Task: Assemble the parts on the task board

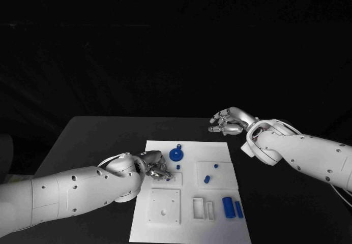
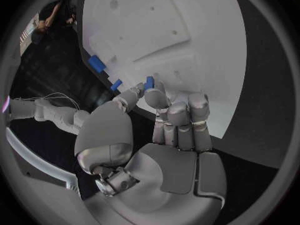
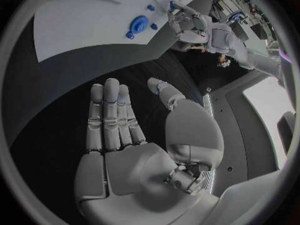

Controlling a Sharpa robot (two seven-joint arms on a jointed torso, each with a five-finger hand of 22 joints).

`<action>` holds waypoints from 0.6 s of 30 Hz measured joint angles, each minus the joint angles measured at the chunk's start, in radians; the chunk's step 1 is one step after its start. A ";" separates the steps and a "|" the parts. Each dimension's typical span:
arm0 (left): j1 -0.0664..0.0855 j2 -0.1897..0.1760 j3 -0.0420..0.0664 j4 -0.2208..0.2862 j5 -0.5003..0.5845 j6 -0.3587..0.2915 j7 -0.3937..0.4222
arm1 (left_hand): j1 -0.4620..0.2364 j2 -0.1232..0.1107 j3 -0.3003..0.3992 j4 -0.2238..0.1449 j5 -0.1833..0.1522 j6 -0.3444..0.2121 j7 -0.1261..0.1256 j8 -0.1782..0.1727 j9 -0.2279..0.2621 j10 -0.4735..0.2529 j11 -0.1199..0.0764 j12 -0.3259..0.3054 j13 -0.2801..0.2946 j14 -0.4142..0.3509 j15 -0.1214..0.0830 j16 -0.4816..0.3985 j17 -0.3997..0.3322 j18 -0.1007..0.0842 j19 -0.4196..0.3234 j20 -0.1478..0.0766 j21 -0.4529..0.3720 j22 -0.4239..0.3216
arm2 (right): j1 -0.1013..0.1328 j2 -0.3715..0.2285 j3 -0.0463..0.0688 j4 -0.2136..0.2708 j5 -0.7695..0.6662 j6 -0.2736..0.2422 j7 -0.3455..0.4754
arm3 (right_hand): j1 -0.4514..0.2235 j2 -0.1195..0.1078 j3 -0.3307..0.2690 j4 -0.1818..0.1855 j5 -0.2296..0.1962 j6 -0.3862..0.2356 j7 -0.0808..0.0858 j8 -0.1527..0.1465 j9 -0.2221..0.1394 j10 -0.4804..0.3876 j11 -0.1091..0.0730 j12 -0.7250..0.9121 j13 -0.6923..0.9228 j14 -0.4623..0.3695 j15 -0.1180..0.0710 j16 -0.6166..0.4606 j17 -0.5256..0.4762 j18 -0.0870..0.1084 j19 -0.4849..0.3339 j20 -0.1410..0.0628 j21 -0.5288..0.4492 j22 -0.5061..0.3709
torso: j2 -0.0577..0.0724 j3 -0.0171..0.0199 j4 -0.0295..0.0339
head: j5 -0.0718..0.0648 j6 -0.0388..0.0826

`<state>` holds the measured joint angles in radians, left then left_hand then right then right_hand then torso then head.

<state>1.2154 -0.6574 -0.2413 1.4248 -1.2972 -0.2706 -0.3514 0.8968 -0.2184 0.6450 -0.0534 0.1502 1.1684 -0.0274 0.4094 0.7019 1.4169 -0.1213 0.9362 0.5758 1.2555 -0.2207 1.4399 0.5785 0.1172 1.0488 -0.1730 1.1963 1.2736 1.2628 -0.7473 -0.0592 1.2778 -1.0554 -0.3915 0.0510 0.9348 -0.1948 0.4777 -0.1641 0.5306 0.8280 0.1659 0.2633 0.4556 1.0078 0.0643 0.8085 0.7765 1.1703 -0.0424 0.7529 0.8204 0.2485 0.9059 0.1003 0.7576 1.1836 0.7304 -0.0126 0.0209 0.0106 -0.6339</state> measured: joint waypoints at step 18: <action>0.000 0.000 0.000 -0.002 0.002 0.012 -0.006 | -0.042 -0.018 0.000 0.034 -0.005 0.034 -0.004 0.000 0.004 -0.002 0.002 0.005 -0.002 -0.002 -0.002 0.004 -0.002 0.000 0.000 0.000 0.000 0.002 | -0.001 -0.001 0.000 0.000 0.000 0.001 -0.001 | 0.000 0.000 0.000 0.000 0.000 0.000 0.000 0.000 -0.001 0.000 0.000 0.000 -0.002 0.000 0.000 -0.004 0.001 0.000 0.000 0.000 0.000 0.001 | 0.000 -0.0002 0.0000 | 0.000 -0.001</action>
<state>1.2151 -0.6575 -0.2413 1.4229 -1.2956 -0.2582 -0.3576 0.8550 -0.2367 0.6447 -0.0193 0.1450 1.2020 -0.0310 0.4095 0.7062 1.4150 -0.1193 0.9409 0.5733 1.2532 -0.2229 1.4438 0.5762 0.1169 1.0488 -0.1730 1.1963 1.2758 1.2618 -0.7481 -0.0592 1.2782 -1.0552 -0.3901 0.0505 0.9348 -0.1948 0.4777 -0.1641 0.5306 0.8281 0.1656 0.2633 0.4548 1.0077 0.0644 0.8085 0.7741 1.1702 -0.0424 0.7493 0.8213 0.2482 0.9059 0.1003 0.7576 1.1845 0.7304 -0.0128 0.0209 0.0111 -0.6346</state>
